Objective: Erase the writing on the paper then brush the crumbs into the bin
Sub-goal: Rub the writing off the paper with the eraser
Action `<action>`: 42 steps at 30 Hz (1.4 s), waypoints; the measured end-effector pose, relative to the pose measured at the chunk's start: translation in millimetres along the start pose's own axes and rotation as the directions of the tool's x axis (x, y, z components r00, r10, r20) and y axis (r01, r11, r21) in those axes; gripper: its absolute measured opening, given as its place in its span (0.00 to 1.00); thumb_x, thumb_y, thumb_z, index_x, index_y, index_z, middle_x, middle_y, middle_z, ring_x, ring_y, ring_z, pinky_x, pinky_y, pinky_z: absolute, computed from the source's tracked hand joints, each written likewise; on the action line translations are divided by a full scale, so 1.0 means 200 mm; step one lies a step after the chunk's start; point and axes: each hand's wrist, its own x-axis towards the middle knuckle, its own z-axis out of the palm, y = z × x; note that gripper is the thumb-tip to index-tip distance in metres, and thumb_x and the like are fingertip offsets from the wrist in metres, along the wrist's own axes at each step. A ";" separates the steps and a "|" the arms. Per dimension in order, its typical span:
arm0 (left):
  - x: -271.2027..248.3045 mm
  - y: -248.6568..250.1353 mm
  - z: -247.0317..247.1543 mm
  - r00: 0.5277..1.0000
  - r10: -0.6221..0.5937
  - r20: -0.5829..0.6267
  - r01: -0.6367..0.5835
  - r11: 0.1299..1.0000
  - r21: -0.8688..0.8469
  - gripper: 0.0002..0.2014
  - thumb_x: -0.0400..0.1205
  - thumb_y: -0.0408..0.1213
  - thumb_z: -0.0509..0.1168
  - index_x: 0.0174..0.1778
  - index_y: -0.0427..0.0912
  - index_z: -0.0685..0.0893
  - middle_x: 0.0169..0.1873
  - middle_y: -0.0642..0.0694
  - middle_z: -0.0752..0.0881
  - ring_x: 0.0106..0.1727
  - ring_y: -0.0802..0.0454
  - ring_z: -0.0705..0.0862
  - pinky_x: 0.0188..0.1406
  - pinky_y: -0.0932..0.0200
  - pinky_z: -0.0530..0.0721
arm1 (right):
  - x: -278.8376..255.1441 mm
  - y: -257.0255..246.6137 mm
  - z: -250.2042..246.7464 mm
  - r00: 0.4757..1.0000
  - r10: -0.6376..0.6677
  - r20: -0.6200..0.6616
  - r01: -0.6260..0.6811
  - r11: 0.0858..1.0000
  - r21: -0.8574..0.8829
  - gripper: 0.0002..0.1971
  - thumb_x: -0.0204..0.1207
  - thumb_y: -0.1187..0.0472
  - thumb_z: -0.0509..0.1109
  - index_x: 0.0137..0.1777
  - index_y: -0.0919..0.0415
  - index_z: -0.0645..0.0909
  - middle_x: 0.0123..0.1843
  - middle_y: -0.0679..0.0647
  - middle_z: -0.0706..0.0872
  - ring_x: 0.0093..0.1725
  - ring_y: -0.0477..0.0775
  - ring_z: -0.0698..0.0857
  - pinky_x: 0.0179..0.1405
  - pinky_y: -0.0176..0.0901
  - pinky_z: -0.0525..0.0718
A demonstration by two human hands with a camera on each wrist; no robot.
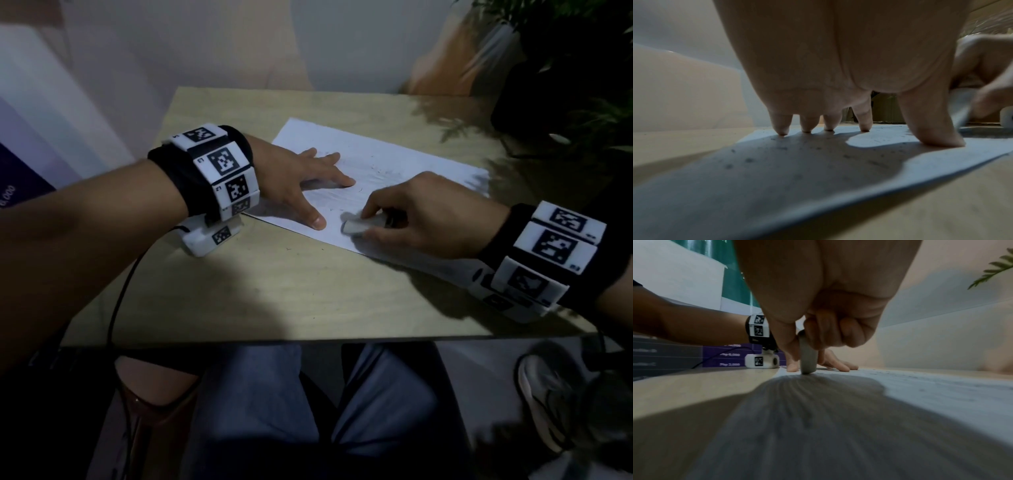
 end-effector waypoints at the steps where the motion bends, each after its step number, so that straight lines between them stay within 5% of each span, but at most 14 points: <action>1: 0.00 0.00 0.00 1.000 -0.002 0.007 0.002 1.000 0.001 0.44 0.76 0.67 0.71 0.84 0.80 0.52 0.87 0.67 0.35 0.88 0.59 0.32 0.88 0.41 0.39 | -0.01 0.00 0.00 0.998 -0.012 0.056 0.010 0.999 0.048 0.20 0.71 0.36 0.66 0.52 0.48 0.88 0.36 0.43 0.87 0.36 0.43 0.83 0.42 0.44 0.82; 3: 0.00 0.00 0.00 1.000 -0.006 0.008 0.007 1.000 -0.002 0.44 0.76 0.67 0.71 0.84 0.80 0.52 0.87 0.67 0.35 0.88 0.58 0.32 0.88 0.41 0.39 | 0.00 0.00 -0.01 0.995 0.009 0.103 -0.017 0.997 0.073 0.19 0.70 0.37 0.68 0.52 0.46 0.89 0.35 0.42 0.86 0.36 0.40 0.82 0.41 0.42 0.80; 8: 0.01 -0.01 0.01 1.000 -0.002 -0.006 0.002 1.000 -0.008 0.44 0.76 0.66 0.71 0.84 0.79 0.52 0.87 0.67 0.36 0.88 0.59 0.33 0.88 0.42 0.40 | 0.02 0.03 0.00 0.996 0.049 -0.077 -0.054 0.996 -0.064 0.22 0.74 0.32 0.65 0.48 0.49 0.88 0.35 0.45 0.87 0.37 0.47 0.84 0.40 0.48 0.82; 13: 0.00 0.00 0.00 1.000 -0.007 0.001 0.007 1.000 -0.003 0.44 0.77 0.65 0.71 0.85 0.79 0.53 0.87 0.67 0.36 0.88 0.59 0.33 0.87 0.44 0.39 | 0.00 0.00 -0.01 0.992 0.003 0.123 -0.012 0.997 0.075 0.16 0.71 0.38 0.70 0.52 0.45 0.88 0.35 0.42 0.86 0.36 0.40 0.82 0.40 0.41 0.80; 17: -0.01 0.01 -0.01 1.000 -0.007 0.017 0.007 1.000 -0.003 0.44 0.77 0.66 0.71 0.84 0.79 0.52 0.87 0.66 0.35 0.88 0.58 0.33 0.88 0.41 0.39 | 0.02 0.03 0.00 0.995 0.061 -0.080 -0.068 0.994 -0.091 0.22 0.72 0.33 0.65 0.47 0.51 0.87 0.35 0.44 0.87 0.38 0.49 0.84 0.39 0.47 0.79; 22: 0.00 0.00 -0.01 1.000 -0.012 0.017 0.012 1.000 0.004 0.44 0.76 0.67 0.71 0.84 0.80 0.52 0.87 0.67 0.35 0.88 0.59 0.32 0.88 0.40 0.39 | -0.02 0.00 -0.02 0.993 0.005 0.120 -0.016 0.996 0.093 0.22 0.68 0.31 0.65 0.50 0.46 0.88 0.35 0.44 0.87 0.35 0.43 0.83 0.40 0.44 0.82; 27: 0.00 0.00 -0.01 1.000 -0.008 0.015 0.008 1.000 0.006 0.44 0.76 0.66 0.70 0.85 0.78 0.51 0.87 0.65 0.35 0.88 0.57 0.33 0.88 0.40 0.40 | 0.01 0.04 0.00 0.993 0.065 -0.103 -0.078 0.989 -0.123 0.22 0.74 0.33 0.67 0.47 0.50 0.88 0.35 0.44 0.87 0.37 0.48 0.83 0.37 0.45 0.74; 32: 0.00 0.00 -0.01 1.000 -0.012 0.013 0.012 1.000 0.003 0.44 0.76 0.67 0.71 0.84 0.79 0.52 0.87 0.67 0.35 0.88 0.58 0.33 0.88 0.41 0.39 | -0.02 0.00 -0.02 0.995 0.021 0.095 -0.026 0.998 0.055 0.19 0.70 0.34 0.68 0.49 0.46 0.89 0.35 0.42 0.87 0.36 0.41 0.83 0.40 0.40 0.80; 37: 0.00 0.00 -0.01 1.000 -0.009 0.024 0.009 1.000 -0.009 0.45 0.76 0.66 0.71 0.84 0.79 0.51 0.87 0.67 0.35 0.88 0.59 0.32 0.88 0.40 0.38 | 0.00 0.05 -0.01 0.988 0.084 -0.127 -0.101 0.985 -0.136 0.23 0.71 0.33 0.64 0.47 0.50 0.88 0.36 0.46 0.88 0.40 0.53 0.85 0.39 0.47 0.79; 42: 0.00 -0.01 0.00 1.000 -0.008 0.000 0.008 1.000 -0.005 0.44 0.76 0.66 0.71 0.84 0.79 0.53 0.87 0.68 0.35 0.88 0.58 0.33 0.88 0.42 0.40 | -0.03 0.01 -0.02 0.997 0.025 0.078 -0.029 0.998 0.056 0.18 0.71 0.37 0.69 0.51 0.46 0.88 0.36 0.42 0.87 0.37 0.42 0.83 0.40 0.43 0.80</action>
